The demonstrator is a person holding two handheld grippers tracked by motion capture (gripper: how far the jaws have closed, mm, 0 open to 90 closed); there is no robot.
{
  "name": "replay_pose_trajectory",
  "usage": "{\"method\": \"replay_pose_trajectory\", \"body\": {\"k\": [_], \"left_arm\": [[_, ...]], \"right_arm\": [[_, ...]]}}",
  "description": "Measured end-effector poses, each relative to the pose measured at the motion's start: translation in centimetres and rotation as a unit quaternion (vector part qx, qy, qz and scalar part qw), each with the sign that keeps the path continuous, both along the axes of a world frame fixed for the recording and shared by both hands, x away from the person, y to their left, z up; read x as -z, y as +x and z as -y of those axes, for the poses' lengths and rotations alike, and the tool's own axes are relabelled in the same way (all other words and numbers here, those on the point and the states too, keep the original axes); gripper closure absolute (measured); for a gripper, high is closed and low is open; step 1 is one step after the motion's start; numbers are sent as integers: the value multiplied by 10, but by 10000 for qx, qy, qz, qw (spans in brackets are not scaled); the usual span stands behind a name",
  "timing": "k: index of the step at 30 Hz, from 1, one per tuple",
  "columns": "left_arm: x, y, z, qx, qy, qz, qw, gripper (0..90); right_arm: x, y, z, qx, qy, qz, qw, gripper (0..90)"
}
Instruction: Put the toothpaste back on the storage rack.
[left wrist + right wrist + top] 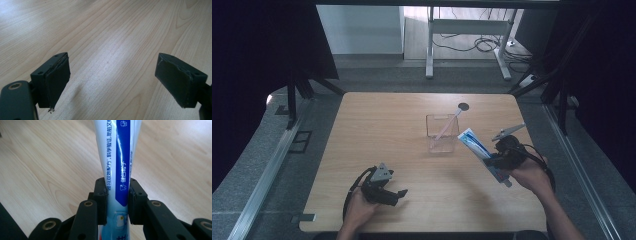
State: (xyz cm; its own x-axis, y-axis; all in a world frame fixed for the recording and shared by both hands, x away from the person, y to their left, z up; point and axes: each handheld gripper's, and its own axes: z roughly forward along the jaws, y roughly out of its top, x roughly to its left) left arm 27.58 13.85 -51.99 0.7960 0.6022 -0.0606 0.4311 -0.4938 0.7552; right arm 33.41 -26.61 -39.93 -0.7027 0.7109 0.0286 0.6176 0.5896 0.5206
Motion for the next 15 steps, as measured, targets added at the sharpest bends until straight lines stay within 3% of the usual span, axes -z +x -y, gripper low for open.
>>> {"method": "replay_pose_trajectory", "body": {"k": [15], "left_arm": [[0,-1,2,68,-23,33,10000,131]], "right_arm": [[-24,8,-8,-1,524,493,9974,726]]}}
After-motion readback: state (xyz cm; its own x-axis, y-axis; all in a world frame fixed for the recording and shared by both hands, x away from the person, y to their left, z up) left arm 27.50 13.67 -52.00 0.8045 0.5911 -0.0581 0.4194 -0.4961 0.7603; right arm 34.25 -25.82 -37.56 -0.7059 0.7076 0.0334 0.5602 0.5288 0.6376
